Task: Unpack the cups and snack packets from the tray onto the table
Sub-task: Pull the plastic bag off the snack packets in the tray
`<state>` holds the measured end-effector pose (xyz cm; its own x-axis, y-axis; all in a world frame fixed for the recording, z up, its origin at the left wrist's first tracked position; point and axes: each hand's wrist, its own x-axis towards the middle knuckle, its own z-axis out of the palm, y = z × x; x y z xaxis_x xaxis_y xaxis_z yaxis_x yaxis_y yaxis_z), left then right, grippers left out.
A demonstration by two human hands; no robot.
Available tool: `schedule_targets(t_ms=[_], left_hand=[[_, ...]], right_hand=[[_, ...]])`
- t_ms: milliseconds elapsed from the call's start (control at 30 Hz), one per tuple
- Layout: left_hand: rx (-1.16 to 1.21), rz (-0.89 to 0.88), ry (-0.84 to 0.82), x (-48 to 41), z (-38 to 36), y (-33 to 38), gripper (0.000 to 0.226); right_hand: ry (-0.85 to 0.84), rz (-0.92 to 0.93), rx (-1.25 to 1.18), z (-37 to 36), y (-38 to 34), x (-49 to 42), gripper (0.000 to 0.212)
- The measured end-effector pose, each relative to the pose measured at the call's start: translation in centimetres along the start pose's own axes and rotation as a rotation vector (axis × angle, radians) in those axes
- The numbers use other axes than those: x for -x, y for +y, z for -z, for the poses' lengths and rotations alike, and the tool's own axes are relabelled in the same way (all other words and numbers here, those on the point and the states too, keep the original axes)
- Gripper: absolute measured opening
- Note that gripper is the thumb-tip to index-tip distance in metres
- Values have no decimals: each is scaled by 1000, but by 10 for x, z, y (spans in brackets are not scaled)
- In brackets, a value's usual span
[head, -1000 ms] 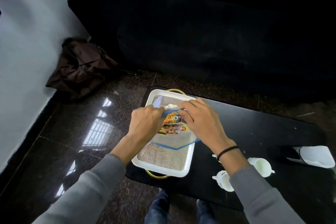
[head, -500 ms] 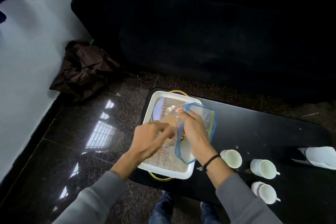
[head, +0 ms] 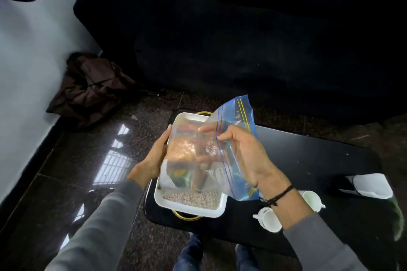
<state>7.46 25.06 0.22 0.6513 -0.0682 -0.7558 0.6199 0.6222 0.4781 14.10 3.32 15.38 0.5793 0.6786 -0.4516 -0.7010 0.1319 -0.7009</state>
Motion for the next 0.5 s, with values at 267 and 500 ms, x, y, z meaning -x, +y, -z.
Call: schedule_targets(t_ms=[267,500], left_hand=[[107,12,24,-3,-2,-30,65],[241,-33,-13,4,0,-39,66]], right_hand=[[300,-89,-52,42,22,-3,57],[528,-89,-36,57,37,-8,23]])
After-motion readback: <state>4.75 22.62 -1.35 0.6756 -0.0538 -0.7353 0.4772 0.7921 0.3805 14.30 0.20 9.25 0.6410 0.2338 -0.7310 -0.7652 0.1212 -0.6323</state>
